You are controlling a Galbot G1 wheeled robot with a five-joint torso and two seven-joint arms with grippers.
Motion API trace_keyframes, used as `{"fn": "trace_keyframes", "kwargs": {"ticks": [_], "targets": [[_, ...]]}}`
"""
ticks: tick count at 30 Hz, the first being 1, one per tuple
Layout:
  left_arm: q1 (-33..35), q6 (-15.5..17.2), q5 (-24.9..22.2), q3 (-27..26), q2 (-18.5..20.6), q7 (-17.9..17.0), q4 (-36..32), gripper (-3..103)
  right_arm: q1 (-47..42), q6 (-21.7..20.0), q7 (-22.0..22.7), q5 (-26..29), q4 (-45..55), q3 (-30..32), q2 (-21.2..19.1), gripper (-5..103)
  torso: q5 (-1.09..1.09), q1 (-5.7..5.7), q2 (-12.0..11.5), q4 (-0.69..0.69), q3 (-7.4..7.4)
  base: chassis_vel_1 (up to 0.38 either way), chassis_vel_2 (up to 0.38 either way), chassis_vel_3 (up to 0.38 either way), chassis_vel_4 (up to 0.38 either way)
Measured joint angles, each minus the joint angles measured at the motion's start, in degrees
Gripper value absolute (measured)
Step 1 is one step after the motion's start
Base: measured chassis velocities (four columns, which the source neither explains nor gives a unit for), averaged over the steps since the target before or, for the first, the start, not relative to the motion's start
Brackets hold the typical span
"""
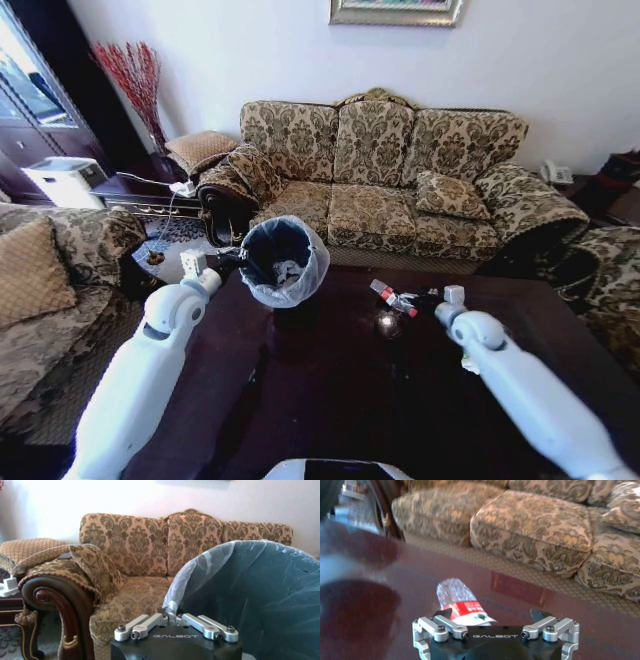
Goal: Move to the front of the table and place the trash on the table into the trash bin.
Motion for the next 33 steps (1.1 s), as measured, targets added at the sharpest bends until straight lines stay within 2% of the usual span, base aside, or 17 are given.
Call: {"fn": "trace_keyframes", "kwargs": {"ticks": [3,6,8,14,17,22,27,28,29,31,33], "targets": [[-2.4,0.0,0.0,1.9,-0.7,0.0,1.4,2,0.6,-0.5,-0.5,0.3,-0.4,-1.0,-1.8,100,0.02,0.00,0.0,0.06,-0.01,0.000,0.000,0.000,0.000],[-5.3,0.2,0.0,4.6,-1.7,0.1,3.3,2,-1.7,-1.0,0.1,1.4,0.7,-0.9,-3.4,100,-0.02,0.00,0.0,-0.05,-0.01,0.000,0.000,0.000,0.000],[-6.2,0.4,0.0,5.2,-2.0,0.2,3.8,2,-2.2,-1.2,0.3,1.5,0.9,-1.6,-3.6,100,-0.01,0.00,0.0,-0.05,-0.01,0.000,0.000,0.000,0.000],[-7.8,0.6,0.0,6.8,-2.7,0.3,4.9,2,-2.7,-1.5,0.8,1.6,0.3,-4.7,-3.3,100,0.01,-0.01,0.0,0.01,-0.01,0.000,0.000,0.000,0.000],[-8.2,0.6,0.0,7.2,-3.2,0.3,5.1,2,-2.5,-1.1,0.9,1.4,-0.6,-5.5,-2.7,100,-0.04,-0.01,0.0,0.00,-0.01,0.000,0.000,0.000,0.000],[-8.4,0.6,-0.1,7.8,-3.6,0.4,5.2,2,-1.0,0.3,1.9,0.7,-3.1,-6.9,-1.4,100,0.01,-0.01,0.0,0.00,-0.01,0.000,0.000,0.000,0.000],[-9.1,0.9,0.0,8.5,-4.0,0.4,5.6,2,-0.7,0.8,1.8,0.0,-4.9,-7.1,-0.4,84,-0.02,-0.01,0.0,0.00,-0.01,0.000,0.000,0.000,0.000],[-9.2,0.9,0.0,8.6,-4.1,0.4,5.7,2,-0.7,1.0,1.8,-0.2,-5.0,-7.1,-0.3,84,-0.02,-0.01,0.0,0.00,-0.01,0.000,0.000,0.000,0.000],[-9.5,1.0,0.1,8.9,-4.3,0.4,6.0,2,-1.1,1.4,1.8,-0.6,-5.3,-6.9,0.2,77,-0.01,-0.01,0.0,0.00,-0.01,0.000,0.000,0.000,0.000],[-9.6,1.0,0.1,9.0,-4.3,0.4,6.0,2,-1.3,1.6,1.8,-0.9,-5.4,-6.8,0.4,77,-0.01,-0.01,0.0,0.00,-0.01,0.000,0.000,0.000,0.000],[-9.8,1.1,0.1,9.5,-4.5,0.4,6.0,2,-1.8,2.4,2.2,-1.6,-5.6,-6.3,1.0,69,-0.02,-0.01,0.0,0.00,-0.01,0.000,0.000,0.000,0.000]]}}
